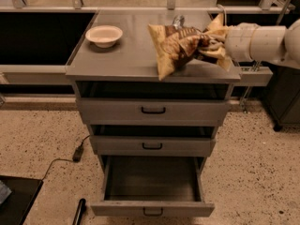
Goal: Pick brown chip bag from bottom drawer and place on counter
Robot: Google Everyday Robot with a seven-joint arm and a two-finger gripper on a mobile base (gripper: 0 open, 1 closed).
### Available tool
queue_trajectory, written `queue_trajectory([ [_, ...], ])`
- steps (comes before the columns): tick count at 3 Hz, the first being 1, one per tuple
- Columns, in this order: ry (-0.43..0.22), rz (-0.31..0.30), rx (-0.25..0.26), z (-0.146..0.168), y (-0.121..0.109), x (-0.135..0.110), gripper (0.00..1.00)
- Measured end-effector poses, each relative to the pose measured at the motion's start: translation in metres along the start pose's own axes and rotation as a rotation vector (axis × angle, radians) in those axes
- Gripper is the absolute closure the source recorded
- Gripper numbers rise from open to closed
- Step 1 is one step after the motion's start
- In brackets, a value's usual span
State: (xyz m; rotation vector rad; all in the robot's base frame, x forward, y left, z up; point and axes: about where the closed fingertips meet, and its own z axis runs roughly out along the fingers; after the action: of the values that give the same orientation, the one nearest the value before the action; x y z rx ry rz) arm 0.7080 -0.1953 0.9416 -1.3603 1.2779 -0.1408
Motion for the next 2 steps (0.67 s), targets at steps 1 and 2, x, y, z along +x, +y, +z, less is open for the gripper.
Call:
queue_trajectory([
  [1, 0.043, 0.041, 0.013, -0.007, 0.009, 0.020, 1.00],
  [2, 0.066, 0.063, 0.020, -0.011, 0.014, 0.032, 1.00],
])
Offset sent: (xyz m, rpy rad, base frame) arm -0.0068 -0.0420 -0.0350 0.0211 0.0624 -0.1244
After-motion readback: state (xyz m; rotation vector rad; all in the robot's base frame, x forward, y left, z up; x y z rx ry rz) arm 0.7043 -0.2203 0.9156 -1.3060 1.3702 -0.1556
